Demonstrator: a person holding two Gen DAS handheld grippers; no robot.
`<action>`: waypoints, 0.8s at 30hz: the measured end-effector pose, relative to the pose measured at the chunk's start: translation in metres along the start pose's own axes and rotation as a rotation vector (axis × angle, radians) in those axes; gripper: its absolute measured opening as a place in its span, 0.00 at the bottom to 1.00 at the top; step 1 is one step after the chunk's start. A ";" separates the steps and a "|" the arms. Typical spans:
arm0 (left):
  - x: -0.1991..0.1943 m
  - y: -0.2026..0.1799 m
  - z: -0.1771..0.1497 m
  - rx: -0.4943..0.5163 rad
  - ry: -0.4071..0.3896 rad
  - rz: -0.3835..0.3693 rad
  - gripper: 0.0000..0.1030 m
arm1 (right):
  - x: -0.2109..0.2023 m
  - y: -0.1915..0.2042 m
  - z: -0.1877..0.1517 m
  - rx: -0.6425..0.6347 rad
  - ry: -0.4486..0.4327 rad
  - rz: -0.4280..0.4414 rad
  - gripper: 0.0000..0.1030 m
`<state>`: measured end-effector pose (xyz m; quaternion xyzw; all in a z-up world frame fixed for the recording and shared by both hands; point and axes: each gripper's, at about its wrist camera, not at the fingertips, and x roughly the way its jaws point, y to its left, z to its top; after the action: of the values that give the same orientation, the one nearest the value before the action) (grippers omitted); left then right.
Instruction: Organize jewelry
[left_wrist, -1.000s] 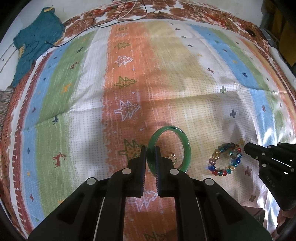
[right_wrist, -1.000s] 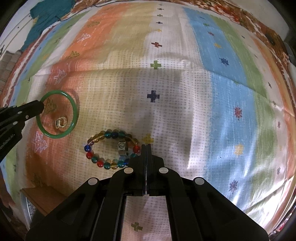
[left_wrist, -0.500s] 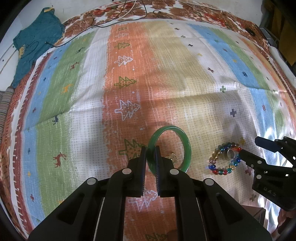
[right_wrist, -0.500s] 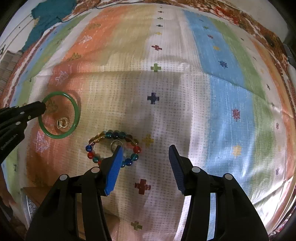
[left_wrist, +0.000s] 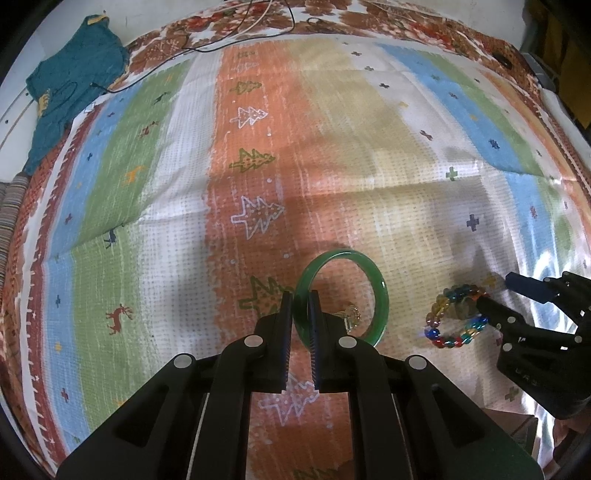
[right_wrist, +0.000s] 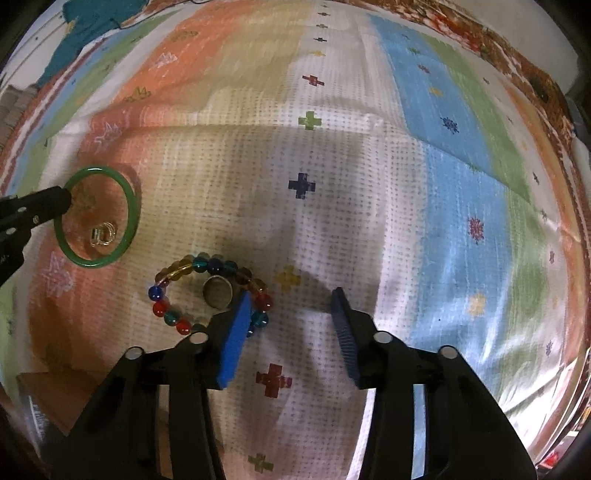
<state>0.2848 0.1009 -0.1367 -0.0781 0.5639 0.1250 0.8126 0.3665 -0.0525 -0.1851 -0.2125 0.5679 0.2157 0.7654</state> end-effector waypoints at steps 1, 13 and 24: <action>0.001 0.000 0.000 0.002 0.003 0.000 0.07 | 0.000 0.001 0.000 -0.005 -0.004 -0.004 0.26; -0.017 -0.004 0.000 0.008 -0.033 -0.007 0.07 | -0.025 0.002 0.001 -0.002 -0.079 0.034 0.10; -0.073 -0.001 -0.006 -0.016 -0.130 -0.034 0.07 | -0.087 0.012 -0.003 0.000 -0.269 0.126 0.10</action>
<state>0.2552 0.0901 -0.0703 -0.0858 0.5074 0.1206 0.8489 0.3344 -0.0525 -0.1037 -0.1454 0.4724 0.2897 0.8196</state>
